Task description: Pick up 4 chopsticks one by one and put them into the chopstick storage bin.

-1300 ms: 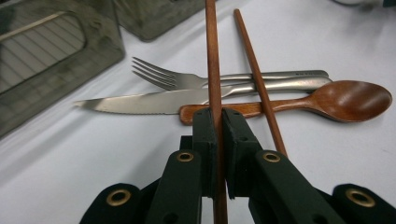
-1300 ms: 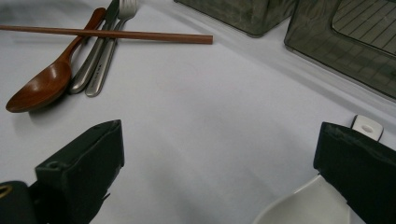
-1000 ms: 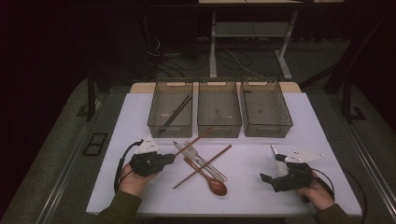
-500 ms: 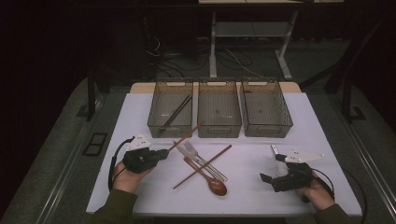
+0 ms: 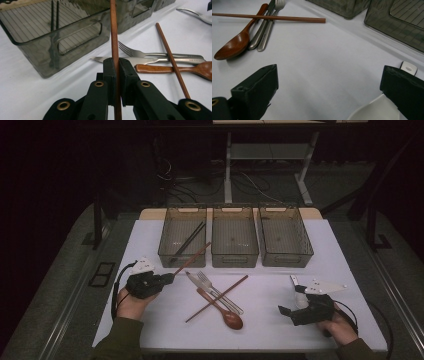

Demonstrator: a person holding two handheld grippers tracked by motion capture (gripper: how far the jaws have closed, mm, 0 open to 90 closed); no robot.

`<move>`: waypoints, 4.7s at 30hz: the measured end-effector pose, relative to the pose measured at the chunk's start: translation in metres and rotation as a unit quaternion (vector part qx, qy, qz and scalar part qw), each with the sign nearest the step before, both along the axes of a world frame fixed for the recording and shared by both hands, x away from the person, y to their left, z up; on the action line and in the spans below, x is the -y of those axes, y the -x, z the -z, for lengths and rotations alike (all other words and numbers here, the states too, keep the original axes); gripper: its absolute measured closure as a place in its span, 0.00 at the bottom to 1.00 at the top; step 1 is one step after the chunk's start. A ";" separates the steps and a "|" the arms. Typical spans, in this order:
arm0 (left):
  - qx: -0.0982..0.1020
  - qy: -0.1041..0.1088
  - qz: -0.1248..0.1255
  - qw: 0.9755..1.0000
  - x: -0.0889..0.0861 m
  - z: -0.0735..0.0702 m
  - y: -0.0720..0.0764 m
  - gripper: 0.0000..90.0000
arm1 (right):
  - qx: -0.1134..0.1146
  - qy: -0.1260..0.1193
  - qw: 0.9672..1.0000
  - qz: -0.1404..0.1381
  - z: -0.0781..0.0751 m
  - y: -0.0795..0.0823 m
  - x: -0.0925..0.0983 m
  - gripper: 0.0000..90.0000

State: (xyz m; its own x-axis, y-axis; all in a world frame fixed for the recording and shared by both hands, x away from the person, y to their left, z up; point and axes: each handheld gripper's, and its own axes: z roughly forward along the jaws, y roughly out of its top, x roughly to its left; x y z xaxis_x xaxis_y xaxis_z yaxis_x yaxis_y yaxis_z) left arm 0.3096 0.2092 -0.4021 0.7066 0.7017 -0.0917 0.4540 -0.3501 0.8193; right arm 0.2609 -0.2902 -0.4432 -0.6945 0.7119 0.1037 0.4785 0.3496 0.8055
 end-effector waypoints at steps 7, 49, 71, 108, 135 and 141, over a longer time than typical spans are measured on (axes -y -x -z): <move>0.003 0.001 -0.011 1.000 -0.003 -0.004 -0.012 0.93 | 0.000 0.000 1.000 0.001 0.000 -0.001 0.000 0.02; 0.008 0.022 -0.067 0.997 0.008 -0.018 -0.127 0.93 | -0.006 0.009 1.000 0.005 0.003 -0.001 -0.002 0.02; -0.002 -0.002 -0.090 0.996 0.022 -0.004 -0.145 0.86 | -0.008 0.007 1.000 0.008 0.004 -0.002 -0.001 0.02; -0.013 0.001 -0.012 1.000 0.033 -0.028 -0.088 0.26 | -0.003 0.003 1.000 0.009 0.002 -0.001 0.001 0.02; -0.007 0.000 0.041 0.999 0.053 -0.003 -0.009 0.16 | -0.001 0.002 1.000 0.008 0.001 0.000 0.001 0.02; -0.014 0.005 0.048 0.999 0.052 0.006 0.006 0.16 | -0.001 0.001 1.000 0.009 0.001 0.000 0.001 0.02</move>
